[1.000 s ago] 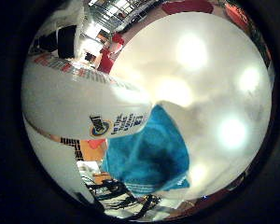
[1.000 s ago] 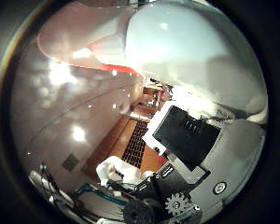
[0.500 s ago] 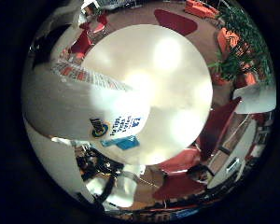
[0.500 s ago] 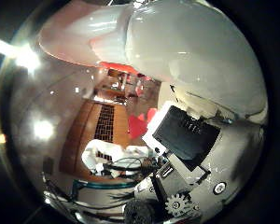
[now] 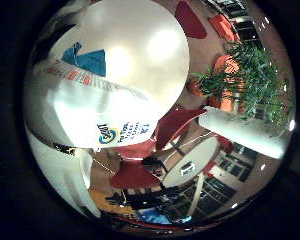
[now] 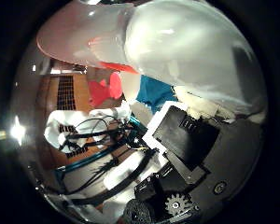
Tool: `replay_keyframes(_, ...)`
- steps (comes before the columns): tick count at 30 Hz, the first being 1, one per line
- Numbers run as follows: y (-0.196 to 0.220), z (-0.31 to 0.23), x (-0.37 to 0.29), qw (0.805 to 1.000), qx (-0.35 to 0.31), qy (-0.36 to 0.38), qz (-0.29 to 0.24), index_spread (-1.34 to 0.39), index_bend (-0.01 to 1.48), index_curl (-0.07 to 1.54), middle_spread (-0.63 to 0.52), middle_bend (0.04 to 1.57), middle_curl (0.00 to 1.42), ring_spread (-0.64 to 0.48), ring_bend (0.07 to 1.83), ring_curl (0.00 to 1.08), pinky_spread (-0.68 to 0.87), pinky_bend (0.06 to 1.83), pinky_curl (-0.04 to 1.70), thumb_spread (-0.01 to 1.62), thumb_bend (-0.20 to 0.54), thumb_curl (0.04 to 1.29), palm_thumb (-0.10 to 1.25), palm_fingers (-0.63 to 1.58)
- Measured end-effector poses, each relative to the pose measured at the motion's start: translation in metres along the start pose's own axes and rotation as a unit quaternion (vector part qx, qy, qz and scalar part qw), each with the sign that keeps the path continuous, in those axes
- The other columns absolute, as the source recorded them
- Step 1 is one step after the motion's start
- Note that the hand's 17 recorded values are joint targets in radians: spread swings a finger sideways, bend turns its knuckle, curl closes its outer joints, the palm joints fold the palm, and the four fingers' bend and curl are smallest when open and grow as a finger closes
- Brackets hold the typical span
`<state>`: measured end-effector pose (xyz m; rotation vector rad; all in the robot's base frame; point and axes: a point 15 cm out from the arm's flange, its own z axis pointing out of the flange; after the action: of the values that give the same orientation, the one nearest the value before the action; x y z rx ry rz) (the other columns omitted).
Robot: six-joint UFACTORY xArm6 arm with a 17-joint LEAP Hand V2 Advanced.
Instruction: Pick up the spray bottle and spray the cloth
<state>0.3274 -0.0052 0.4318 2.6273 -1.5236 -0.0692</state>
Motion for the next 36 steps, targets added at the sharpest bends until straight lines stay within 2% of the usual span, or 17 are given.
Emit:
replay_keyframes(7, -0.004, 0.018, -0.018, 0.996, -0.064, 0.069, -0.001, -0.23, 1.11, 0.89, -0.11, 1.43, 0.73, -0.22, 1.35, 0.83, -0.15, 1.00, 1.53, 0.81, -0.016, 0.83, 1.04, 1.11)
replay_keyframes(15, -0.014, 0.045, -0.041, 0.979, -0.118, 0.164, -0.012, -0.23, 1.10, 0.91, -0.11, 1.43, 0.73, -0.22, 1.35, 0.83, -0.15, 1.00, 1.54, 0.82, -0.017, 0.83, 1.03, 1.11)
replay_keyframes(24, -0.006, 0.084, -0.050, 0.968, -0.167, 0.188, -0.016, -0.24, 1.10, 0.91, -0.11, 1.43, 0.73, -0.22, 1.35, 0.83, -0.15, 1.00, 1.54, 0.82, -0.017, 0.84, 1.03, 1.10)
replay_keyframes(36, -0.007, 0.084, -0.056, 0.970, -0.160, 0.180, -0.016, -0.24, 1.08, 0.92, -0.11, 1.43, 0.73, -0.22, 1.35, 0.83, -0.15, 0.99, 1.54, 0.82, -0.017, 0.84, 1.03, 1.11)
